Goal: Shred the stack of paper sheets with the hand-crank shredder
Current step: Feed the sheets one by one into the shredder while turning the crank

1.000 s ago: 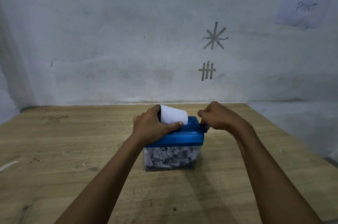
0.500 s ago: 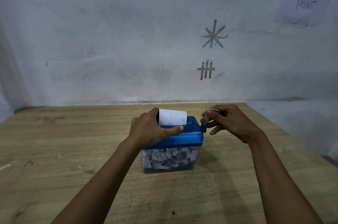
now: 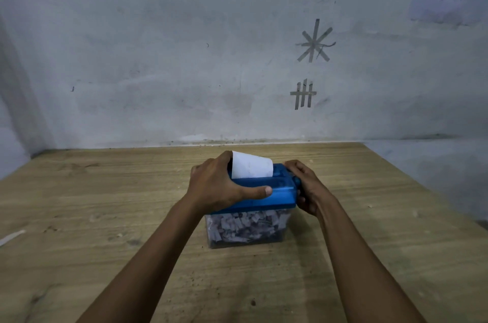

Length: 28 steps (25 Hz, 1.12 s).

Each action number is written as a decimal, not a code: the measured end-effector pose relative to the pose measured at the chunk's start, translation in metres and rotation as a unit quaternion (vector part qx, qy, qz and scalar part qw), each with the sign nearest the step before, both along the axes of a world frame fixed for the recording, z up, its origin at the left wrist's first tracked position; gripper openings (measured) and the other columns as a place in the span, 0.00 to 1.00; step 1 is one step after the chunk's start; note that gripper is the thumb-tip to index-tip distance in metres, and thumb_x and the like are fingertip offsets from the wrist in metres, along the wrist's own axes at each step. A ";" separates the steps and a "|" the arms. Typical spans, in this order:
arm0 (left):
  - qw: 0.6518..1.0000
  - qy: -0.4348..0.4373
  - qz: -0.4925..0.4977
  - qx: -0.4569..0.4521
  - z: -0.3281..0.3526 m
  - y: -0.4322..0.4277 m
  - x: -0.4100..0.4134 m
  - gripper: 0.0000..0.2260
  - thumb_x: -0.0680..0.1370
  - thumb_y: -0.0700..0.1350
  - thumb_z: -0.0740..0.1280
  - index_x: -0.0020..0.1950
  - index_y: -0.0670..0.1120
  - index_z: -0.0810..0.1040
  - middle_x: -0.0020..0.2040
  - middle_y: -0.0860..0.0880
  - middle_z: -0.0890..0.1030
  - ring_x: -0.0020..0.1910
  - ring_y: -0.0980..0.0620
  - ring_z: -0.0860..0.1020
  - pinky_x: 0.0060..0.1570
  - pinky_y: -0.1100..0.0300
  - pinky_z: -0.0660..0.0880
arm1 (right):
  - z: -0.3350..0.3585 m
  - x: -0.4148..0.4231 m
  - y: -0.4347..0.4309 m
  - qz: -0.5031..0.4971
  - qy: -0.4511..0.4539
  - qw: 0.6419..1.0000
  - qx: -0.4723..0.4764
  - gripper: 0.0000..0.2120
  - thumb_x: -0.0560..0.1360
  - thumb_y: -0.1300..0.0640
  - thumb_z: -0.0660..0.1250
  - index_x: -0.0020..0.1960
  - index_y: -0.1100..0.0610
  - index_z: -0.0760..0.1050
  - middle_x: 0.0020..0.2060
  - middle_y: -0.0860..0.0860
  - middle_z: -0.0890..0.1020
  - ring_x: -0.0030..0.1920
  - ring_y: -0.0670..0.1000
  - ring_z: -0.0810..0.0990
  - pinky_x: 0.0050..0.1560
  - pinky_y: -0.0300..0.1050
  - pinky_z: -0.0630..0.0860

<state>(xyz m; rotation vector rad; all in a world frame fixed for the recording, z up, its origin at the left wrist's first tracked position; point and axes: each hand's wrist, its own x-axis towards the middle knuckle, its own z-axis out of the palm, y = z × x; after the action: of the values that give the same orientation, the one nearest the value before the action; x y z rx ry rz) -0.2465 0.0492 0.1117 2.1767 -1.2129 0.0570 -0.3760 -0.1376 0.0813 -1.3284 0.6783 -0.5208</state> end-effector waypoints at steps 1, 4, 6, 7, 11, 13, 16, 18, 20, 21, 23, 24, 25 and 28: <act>1.000 -0.006 0.001 0.008 0.000 0.000 0.001 0.46 0.53 0.85 0.61 0.60 0.56 0.71 0.51 0.59 0.78 0.49 0.54 0.77 0.56 0.47 0.76 | -0.004 -0.001 0.003 -0.001 0.007 1.000 0.021 0.06 0.83 0.55 0.61 0.49 0.54 0.75 0.32 0.52 0.79 0.23 0.47 0.65 0.17 0.34 0.56; 0.999 -0.018 0.018 0.019 -0.001 -0.002 0.000 0.45 0.53 0.86 0.60 0.58 0.56 0.70 0.50 0.58 0.78 0.48 0.53 0.76 0.55 0.48 0.75 | -0.017 -0.003 0.009 -0.014 0.021 0.997 0.068 0.10 0.83 0.58 0.57 0.52 0.55 0.78 0.30 0.51 0.78 0.22 0.45 0.64 0.16 0.34 0.55; 0.999 -0.026 0.034 0.025 0.000 -0.003 -0.003 0.41 0.55 0.85 0.62 0.53 0.55 0.69 0.47 0.58 0.77 0.46 0.53 0.76 0.51 0.50 0.73 | -0.022 -0.008 0.012 -0.011 0.062 0.996 0.058 0.11 0.83 0.57 0.57 0.50 0.58 0.77 0.30 0.51 0.77 0.22 0.45 0.64 0.18 0.35 0.55; 0.998 -0.030 0.041 0.028 0.000 -0.003 -0.004 0.40 0.56 0.85 0.62 0.52 0.55 0.69 0.46 0.58 0.77 0.45 0.53 0.76 0.50 0.50 0.73 | -0.023 -0.014 0.016 -0.009 0.085 0.995 0.047 0.11 0.83 0.55 0.57 0.49 0.58 0.76 0.29 0.51 0.75 0.22 0.44 0.64 0.18 0.35 0.54; 0.997 -0.039 0.054 0.038 0.000 -0.002 -0.006 0.41 0.56 0.85 0.61 0.52 0.54 0.71 0.46 0.57 0.77 0.46 0.51 0.76 0.52 0.49 0.75 | -0.028 -0.047 0.048 -0.046 0.138 0.987 -0.064 0.17 0.84 0.50 0.54 0.42 0.57 0.72 0.25 0.49 0.69 0.22 0.46 0.64 0.23 0.37 0.58; 0.997 -0.043 0.051 0.047 0.000 -0.003 -0.006 0.41 0.55 0.85 0.61 0.52 0.54 0.70 0.47 0.56 0.77 0.46 0.51 0.76 0.53 0.48 0.75 | -0.025 -0.064 0.063 -0.074 0.128 0.977 -0.152 0.19 0.84 0.51 0.52 0.39 0.56 0.71 0.25 0.49 0.69 0.24 0.46 0.65 0.27 0.40 0.61; 0.997 -0.044 0.043 0.047 0.003 -0.004 -0.005 0.42 0.55 0.86 0.59 0.54 0.55 0.70 0.49 0.56 0.77 0.48 0.50 0.76 0.55 0.49 0.73 | -0.001 -0.089 0.068 -0.084 0.083 0.943 -0.312 0.18 0.85 0.49 0.55 0.40 0.54 0.74 0.27 0.45 0.72 0.27 0.43 0.69 0.31 0.41 0.65; 0.997 -0.040 0.038 0.050 0.004 -0.004 -0.003 0.43 0.55 0.86 0.59 0.55 0.55 0.70 0.50 0.56 0.77 0.49 0.51 0.76 0.55 0.49 0.71 | 0.013 -0.097 0.065 -0.037 0.008 0.944 -0.327 0.06 0.83 0.54 0.62 0.50 0.53 0.77 0.31 0.44 0.77 0.30 0.39 0.73 0.33 0.36 0.69; 0.997 -0.042 0.028 0.060 0.002 -0.003 -0.003 0.43 0.56 0.85 0.60 0.58 0.55 0.70 0.51 0.57 0.76 0.49 0.51 0.74 0.56 0.50 0.70 | 0.015 -0.097 0.060 -0.024 -0.039 0.942 -0.333 0.02 0.81 0.59 0.66 0.53 0.55 0.77 0.37 0.44 0.81 0.35 0.38 0.77 0.36 0.33 0.72; 0.997 -0.042 0.021 0.067 0.002 -0.003 -0.004 0.43 0.57 0.85 0.61 0.59 0.55 0.70 0.51 0.57 0.76 0.49 0.51 0.74 0.56 0.50 0.70 | 0.015 -0.095 0.055 -0.040 -0.054 0.933 -0.353 0.02 0.80 0.59 0.67 0.52 0.56 0.78 0.39 0.45 0.83 0.38 0.39 0.79 0.39 0.33 0.74; 0.997 -0.042 0.014 0.070 0.001 -0.005 -0.004 0.39 0.60 0.82 0.65 0.59 0.55 0.69 0.54 0.56 0.77 0.50 0.51 0.73 0.58 0.50 0.69 | 0.023 -0.087 0.045 -0.052 -0.078 0.920 -0.380 0.03 0.80 0.58 0.68 0.50 0.57 0.80 0.40 0.46 0.84 0.41 0.40 0.81 0.43 0.32 0.75; 0.997 -0.041 0.010 0.067 0.002 -0.005 -0.003 0.38 0.61 0.81 0.66 0.58 0.56 0.68 0.55 0.55 0.78 0.50 0.51 0.73 0.59 0.50 0.70 | 0.032 -0.080 0.040 -0.048 -0.084 0.919 -0.381 0.05 0.80 0.58 0.67 0.48 0.58 0.80 0.38 0.45 0.84 0.40 0.40 0.80 0.43 0.31 0.74; 0.997 -0.035 0.004 0.063 0.003 -0.005 -0.001 0.37 0.61 0.81 0.66 0.58 0.57 0.67 0.56 0.55 0.78 0.50 0.51 0.74 0.59 0.49 0.71 | 0.041 -0.073 0.035 -0.043 -0.085 0.924 -0.371 0.08 0.81 0.57 0.67 0.46 0.59 0.81 0.36 0.44 0.84 0.37 0.39 0.79 0.41 0.31 0.73; 0.998 -0.016 -0.012 0.061 0.002 -0.003 0.001 0.41 0.59 0.81 0.67 0.62 0.55 0.70 0.61 0.53 0.80 0.52 0.51 0.76 0.61 0.46 0.73 | 0.052 -0.044 0.017 -0.031 -0.047 0.953 -0.296 0.19 0.82 0.50 0.65 0.41 0.63 0.80 0.33 0.51 0.82 0.33 0.45 0.77 0.35 0.35 0.71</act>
<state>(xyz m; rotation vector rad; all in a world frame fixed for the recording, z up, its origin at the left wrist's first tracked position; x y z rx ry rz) -0.2459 0.0459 0.1133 2.2732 -1.2894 0.0079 -0.4197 -0.1204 0.1332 -1.8310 0.4993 -0.8781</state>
